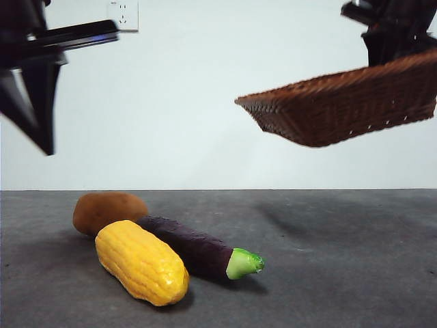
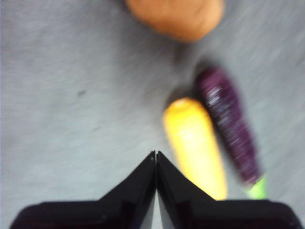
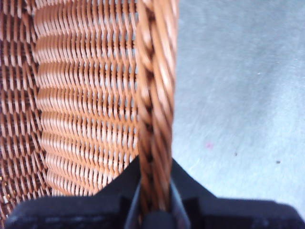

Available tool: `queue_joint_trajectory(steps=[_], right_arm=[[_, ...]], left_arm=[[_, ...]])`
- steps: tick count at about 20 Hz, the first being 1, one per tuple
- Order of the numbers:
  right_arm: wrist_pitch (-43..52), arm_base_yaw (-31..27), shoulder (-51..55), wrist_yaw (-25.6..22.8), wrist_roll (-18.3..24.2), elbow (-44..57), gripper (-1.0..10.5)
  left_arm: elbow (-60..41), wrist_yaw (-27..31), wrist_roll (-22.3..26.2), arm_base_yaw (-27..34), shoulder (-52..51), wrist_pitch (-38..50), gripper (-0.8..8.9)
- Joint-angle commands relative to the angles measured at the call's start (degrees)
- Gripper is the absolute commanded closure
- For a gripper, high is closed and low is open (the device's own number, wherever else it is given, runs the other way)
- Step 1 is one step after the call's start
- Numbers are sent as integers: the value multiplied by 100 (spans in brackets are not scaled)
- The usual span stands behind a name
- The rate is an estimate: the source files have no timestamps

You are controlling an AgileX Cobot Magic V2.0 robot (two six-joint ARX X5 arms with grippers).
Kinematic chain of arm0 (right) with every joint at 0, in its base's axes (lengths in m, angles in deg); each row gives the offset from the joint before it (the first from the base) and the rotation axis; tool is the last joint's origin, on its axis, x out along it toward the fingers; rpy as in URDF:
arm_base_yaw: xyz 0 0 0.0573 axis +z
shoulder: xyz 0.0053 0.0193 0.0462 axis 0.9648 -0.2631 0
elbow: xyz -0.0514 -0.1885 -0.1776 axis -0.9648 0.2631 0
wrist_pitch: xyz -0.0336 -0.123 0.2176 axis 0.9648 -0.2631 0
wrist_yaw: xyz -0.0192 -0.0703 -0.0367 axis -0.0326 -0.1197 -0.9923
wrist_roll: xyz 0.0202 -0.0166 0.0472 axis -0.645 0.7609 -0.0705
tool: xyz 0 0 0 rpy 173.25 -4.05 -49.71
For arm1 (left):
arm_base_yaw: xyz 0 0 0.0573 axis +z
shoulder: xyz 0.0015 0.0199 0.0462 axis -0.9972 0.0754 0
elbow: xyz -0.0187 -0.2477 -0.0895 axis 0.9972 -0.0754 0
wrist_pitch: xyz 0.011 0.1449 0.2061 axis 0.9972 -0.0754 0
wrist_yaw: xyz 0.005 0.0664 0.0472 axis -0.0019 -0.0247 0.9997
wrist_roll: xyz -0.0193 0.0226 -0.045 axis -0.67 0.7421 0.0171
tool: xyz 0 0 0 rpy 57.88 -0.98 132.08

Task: Help me put the vegetables on the table into the basket

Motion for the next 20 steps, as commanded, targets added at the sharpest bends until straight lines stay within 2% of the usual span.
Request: queue_joint_trajectory(steps=[1,2,3,5,9,10,13,16,20], right_arm=[[-13,125,225,63,83,-35,955],[-15,175,313,61,85,-35,955],[-24,219,396,61,87,-35,955],[-55,328,553,61,87,-35,955],[-245,472,807,50,245,-35,955],[-293,474,857,50,251,-35,955],[-310,472,1010,-101,247,-33,955],[-328,468,1084,-284,247,-33,955],[-328,468,1084,-282,251,-33,955]], left_arm=[[-2,726,-719,-372,37,81,815],[-2,988,-859,-535,70,26,815],[-2,1003,-1060,-647,140,17,814],[-2,627,-1427,-739,411,111,772],[-2,39,-1668,-798,1073,369,479],[-2,-13,-1722,-798,1204,341,436],[-2,-114,-1897,-798,1471,337,432],[-2,-122,-1891,-796,1641,636,432],[-2,-234,-1818,-796,1790,1078,432]])
